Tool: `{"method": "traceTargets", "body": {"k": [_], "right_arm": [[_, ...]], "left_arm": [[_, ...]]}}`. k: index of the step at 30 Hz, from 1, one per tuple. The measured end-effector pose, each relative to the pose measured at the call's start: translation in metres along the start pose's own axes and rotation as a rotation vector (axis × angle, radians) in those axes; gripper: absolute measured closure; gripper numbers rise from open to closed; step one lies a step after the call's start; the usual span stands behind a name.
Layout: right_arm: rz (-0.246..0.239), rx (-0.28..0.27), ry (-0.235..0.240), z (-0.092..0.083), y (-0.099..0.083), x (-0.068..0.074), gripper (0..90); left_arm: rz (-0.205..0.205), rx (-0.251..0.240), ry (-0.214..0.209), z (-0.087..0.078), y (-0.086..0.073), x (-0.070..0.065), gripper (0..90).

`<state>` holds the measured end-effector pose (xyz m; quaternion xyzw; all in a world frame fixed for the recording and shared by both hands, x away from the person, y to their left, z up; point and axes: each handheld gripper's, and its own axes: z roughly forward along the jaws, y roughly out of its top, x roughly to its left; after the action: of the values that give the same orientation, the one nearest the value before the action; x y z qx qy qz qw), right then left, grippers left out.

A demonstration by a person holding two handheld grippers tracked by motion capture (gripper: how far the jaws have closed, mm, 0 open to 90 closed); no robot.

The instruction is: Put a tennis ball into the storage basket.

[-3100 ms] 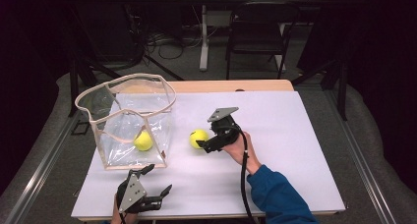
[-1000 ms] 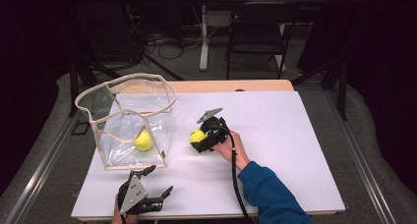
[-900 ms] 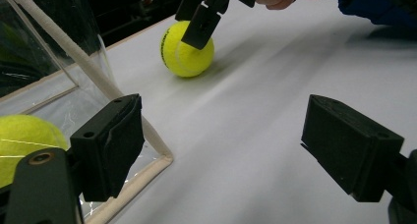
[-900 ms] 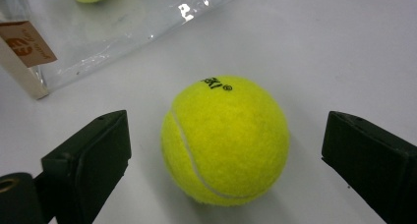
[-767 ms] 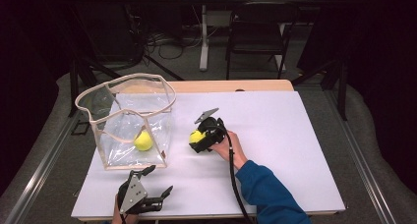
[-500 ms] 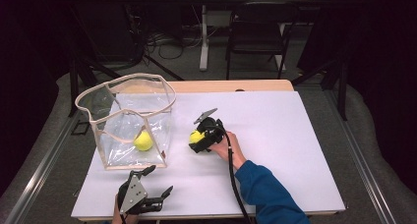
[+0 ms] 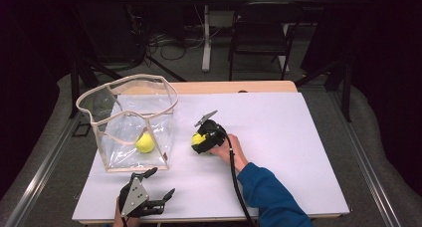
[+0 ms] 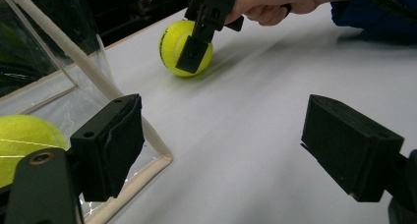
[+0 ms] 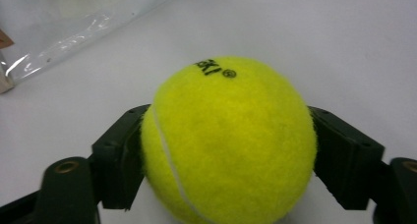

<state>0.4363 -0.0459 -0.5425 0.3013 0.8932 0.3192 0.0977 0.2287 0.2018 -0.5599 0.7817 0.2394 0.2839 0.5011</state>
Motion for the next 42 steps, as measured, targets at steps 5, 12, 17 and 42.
{"method": "traceTargets", "body": {"k": [5,12,17,42], "right_arm": [[-0.002,-0.002,0.005,-0.001,0.001,0.001,25.4],[-0.005,-0.023,-0.007,-0.005,0.001,0.001,25.8],[-0.009,-0.038,-0.009,-0.010,0.001,0.002,25.8],[-0.001,-0.114,-0.006,-0.032,0.002,0.005,25.9]], "left_arm": [[0.001,0.000,-0.001,0.000,0.000,0.000,16.1],[0.002,-0.001,0.000,0.000,0.000,0.000,16.1],[0.001,-0.001,-0.001,0.001,0.000,0.000,16.1],[0.002,0.002,0.000,0.001,0.000,0.000,16.1]]}}
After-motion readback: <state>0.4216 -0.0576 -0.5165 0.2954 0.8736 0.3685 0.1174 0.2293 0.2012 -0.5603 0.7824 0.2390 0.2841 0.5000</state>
